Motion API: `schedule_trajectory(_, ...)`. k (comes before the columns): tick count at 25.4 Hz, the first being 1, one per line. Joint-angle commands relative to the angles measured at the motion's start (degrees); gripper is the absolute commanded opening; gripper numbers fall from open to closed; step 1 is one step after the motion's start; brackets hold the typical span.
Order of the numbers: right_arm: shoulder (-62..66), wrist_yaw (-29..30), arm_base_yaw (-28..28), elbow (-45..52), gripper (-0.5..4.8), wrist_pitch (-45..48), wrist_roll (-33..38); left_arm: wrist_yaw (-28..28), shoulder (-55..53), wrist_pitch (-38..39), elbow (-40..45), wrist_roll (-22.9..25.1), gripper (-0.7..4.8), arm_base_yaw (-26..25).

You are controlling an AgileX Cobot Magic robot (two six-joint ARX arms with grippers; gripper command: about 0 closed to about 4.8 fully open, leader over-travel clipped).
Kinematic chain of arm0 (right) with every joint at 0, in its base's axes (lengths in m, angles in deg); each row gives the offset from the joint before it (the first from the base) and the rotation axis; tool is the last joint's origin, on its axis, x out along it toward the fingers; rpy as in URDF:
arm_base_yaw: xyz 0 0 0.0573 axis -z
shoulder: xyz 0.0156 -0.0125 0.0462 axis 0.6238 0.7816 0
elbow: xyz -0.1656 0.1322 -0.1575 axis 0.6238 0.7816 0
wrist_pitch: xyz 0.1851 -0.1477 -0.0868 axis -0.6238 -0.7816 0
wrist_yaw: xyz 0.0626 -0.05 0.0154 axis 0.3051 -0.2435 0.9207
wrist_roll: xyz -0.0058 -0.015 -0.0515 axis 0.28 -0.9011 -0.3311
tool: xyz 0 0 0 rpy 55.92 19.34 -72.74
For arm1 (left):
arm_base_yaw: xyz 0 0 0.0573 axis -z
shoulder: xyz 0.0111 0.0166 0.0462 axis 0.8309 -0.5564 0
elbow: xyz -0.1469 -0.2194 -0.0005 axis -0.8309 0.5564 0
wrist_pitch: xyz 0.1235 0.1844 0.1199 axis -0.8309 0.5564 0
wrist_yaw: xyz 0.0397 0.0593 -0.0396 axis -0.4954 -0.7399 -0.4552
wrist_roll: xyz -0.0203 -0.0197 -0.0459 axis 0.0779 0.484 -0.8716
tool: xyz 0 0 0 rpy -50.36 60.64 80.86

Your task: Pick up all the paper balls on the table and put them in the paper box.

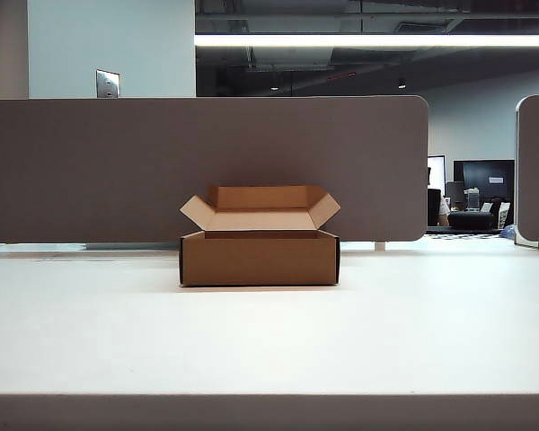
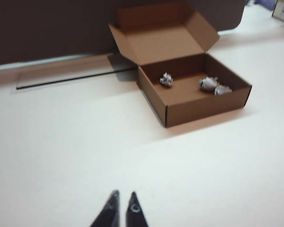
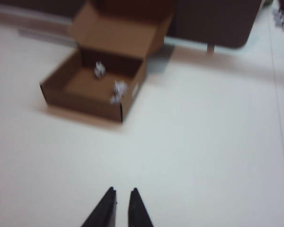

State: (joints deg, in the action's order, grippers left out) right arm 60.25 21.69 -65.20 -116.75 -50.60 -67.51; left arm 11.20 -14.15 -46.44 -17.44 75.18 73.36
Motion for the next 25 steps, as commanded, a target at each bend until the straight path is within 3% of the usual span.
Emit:
schedule_trajectory(1,-5.42,-0.44,-0.02,8.98,0.57,15.52,0.42,3.89,0.11,-8.09,4.37,-0.02,-0.06,0.02)
schedule_trajectory(8,-16.22,-2.36,0.04,29.99,0.58,36.83,0.42,5.75,0.09,-23.47,15.37,-0.22,-0.06,0.00)
schedule_trajectory(13,-20.76,-8.57,-0.02,37.90,0.51,37.09,0.46,5.79,0.11,-31.08,23.06,-2.64,-0.06,0.00)
schedule_trajectory(19,-23.69,-8.61,-0.11,38.12,0.52,35.60,0.33,5.79,4.46,-31.43,26.16,-3.58,-0.06,0.00)
schedule_trajectory(21,-23.71,-4.55,-0.11,38.60,0.52,35.19,-4.22,4.07,9.31,-28.41,26.51,-3.89,-0.06,0.00)
schedule_trajectory(25,-23.71,-1.36,-0.09,39.85,0.51,35.21,-6.08,2.51,14.16,-25.20,26.88,-3.69,-0.06,0.00)
